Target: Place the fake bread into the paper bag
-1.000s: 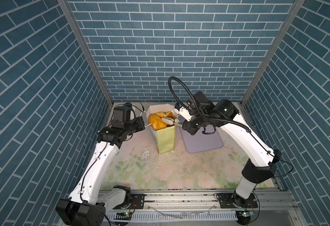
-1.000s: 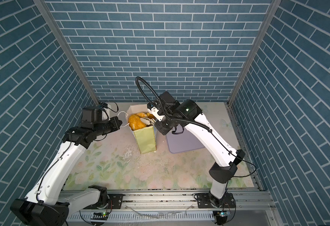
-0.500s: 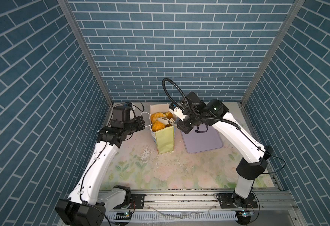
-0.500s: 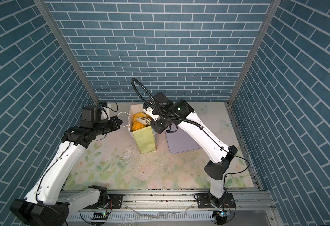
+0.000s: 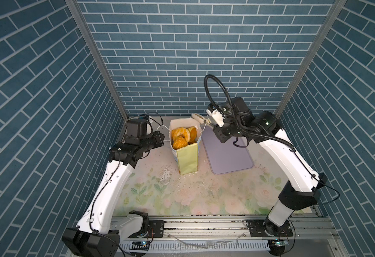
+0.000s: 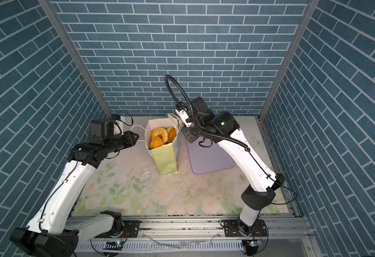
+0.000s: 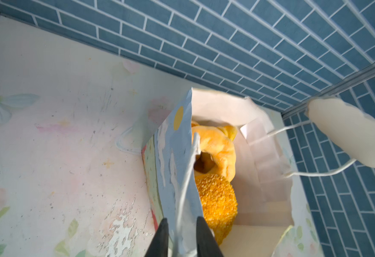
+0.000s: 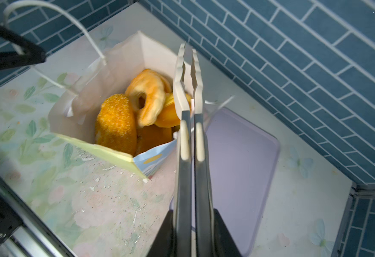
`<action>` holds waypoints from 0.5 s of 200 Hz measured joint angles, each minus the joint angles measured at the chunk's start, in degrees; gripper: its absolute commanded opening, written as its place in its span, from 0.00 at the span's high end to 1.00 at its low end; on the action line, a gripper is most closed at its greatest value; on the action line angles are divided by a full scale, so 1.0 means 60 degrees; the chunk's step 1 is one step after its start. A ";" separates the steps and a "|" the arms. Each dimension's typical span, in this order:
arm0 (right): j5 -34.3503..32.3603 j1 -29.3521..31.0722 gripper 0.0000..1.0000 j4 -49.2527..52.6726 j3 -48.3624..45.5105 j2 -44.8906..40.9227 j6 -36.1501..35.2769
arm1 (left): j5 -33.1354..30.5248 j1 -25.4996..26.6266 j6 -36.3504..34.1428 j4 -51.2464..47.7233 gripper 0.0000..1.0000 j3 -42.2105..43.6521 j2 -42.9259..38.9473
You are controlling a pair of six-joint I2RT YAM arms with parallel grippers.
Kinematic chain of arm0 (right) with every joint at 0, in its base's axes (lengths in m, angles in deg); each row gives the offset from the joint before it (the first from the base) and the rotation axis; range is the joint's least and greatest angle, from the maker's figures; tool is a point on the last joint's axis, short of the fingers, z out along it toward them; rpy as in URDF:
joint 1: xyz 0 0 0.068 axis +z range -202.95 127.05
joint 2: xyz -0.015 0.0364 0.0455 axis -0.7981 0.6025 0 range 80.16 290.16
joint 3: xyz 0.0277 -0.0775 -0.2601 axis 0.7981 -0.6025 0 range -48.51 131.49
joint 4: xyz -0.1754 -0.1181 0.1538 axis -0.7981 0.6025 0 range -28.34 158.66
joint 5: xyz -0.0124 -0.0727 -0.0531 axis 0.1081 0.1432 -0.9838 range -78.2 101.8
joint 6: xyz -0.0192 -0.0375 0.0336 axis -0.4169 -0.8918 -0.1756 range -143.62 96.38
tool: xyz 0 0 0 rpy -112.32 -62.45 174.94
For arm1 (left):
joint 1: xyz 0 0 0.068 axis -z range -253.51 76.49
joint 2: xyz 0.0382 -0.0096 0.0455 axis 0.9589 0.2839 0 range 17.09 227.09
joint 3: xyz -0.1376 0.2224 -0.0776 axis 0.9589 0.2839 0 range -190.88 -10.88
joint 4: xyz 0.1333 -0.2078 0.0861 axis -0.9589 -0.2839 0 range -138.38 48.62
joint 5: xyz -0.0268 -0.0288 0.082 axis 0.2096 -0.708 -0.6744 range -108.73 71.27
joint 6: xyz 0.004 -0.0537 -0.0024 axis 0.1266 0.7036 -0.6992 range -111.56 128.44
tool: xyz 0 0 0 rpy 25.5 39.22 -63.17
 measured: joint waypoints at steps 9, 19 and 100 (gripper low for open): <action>0.0011 -0.0506 0.74 -0.0306 -0.0576 -0.0477 0.0018 | -0.0018 -0.0109 0.0022 -0.0069 0.46 -0.0215 0.0004; -0.0018 -0.1082 0.73 -0.0648 -0.1370 -0.1042 0.0022 | -0.0047 -0.0317 -0.0084 -0.0153 0.41 -0.0463 0.0004; 0.0769 -0.6207 0.72 -0.3657 -0.8378 -0.2900 0.0342 | 0.0000 -0.3133 -0.0441 -0.0306 0.33 -0.0754 -0.0186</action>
